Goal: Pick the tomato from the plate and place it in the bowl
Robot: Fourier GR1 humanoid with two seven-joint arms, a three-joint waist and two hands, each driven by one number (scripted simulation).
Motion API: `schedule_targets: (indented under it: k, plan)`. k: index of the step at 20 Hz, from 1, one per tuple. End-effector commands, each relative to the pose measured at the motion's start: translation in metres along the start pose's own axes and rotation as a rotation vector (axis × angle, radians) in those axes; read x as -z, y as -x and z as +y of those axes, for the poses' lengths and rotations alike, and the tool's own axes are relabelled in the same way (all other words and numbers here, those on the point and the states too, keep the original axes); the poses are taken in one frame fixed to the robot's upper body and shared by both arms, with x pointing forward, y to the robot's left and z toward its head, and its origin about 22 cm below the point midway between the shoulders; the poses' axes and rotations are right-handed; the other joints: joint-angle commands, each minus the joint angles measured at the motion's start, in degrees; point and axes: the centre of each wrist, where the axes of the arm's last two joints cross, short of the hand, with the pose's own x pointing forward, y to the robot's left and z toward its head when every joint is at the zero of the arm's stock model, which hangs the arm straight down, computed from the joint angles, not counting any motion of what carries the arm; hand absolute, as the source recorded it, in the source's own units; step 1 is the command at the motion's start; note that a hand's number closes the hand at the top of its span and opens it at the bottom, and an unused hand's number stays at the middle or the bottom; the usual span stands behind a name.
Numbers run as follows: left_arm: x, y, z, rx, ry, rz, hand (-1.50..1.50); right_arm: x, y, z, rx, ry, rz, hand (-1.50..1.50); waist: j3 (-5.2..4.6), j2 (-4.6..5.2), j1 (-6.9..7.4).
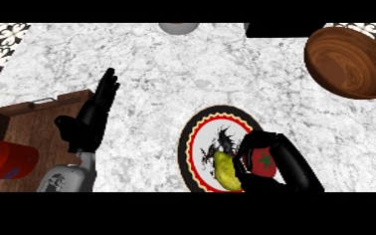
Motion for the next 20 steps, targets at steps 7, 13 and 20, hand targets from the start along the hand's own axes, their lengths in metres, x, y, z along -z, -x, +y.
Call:
schedule_targets:
  k: [7,13,20]
  plan:
    - [-0.001,-0.006,0.004,0.003,-0.008,0.002,0.00,-0.054,-0.045,-0.128,-0.105,0.122,-0.306,1.50,-0.26,-0.27,-1.15]
    - [-0.004,-0.007,-0.012,0.027,0.014,-0.020,0.00,-0.043,-0.082,-0.167,-0.188,0.269,-0.208,1.50,-0.32,0.04,0.63]
    - [-0.010,-0.010,0.010,0.016,0.015,-0.021,0.00,-0.028,-0.111,-0.208,-0.190,0.336,-0.156,1.50,-0.30,0.10,1.27]
